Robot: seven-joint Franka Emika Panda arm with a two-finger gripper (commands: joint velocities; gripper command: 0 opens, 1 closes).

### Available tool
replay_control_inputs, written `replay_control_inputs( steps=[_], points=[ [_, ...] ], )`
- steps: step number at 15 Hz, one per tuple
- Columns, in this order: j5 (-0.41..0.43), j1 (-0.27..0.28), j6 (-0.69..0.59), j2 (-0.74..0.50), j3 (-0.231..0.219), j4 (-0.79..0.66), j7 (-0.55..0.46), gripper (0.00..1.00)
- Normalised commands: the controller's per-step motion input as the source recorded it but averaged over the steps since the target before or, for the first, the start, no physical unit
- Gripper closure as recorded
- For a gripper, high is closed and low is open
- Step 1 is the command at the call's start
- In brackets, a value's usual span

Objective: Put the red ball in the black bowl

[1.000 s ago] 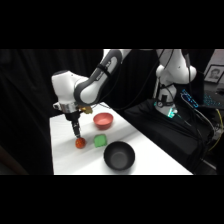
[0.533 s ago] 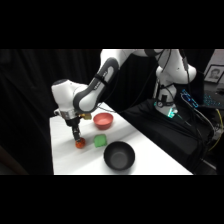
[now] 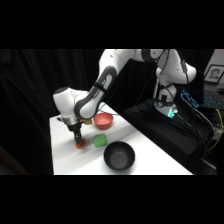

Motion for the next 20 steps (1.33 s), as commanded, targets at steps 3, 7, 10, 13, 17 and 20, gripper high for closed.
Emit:
replay_control_inputs(
  steps=[3,7,10,13,17,20],
  points=[
    [0.058,-0.069,0.0,0.12,0.086,0.18,-0.02,0.11],
    [0.05,-0.066,0.0,0.1,0.078,0.18,-0.02,0.49],
    [0.008,-0.043,-0.02,0.05,0.044,0.15,-0.02,0.73],
    [-0.051,-0.019,-0.03,-0.01,-0.002,0.09,-0.01,0.96],
    [-0.065,-0.036,-0.09,-0.08,0.003,0.02,-0.05,0.97],
    [-0.059,-0.04,-0.23,-0.24,0.028,-0.08,-0.08,0.97]
  ],
)
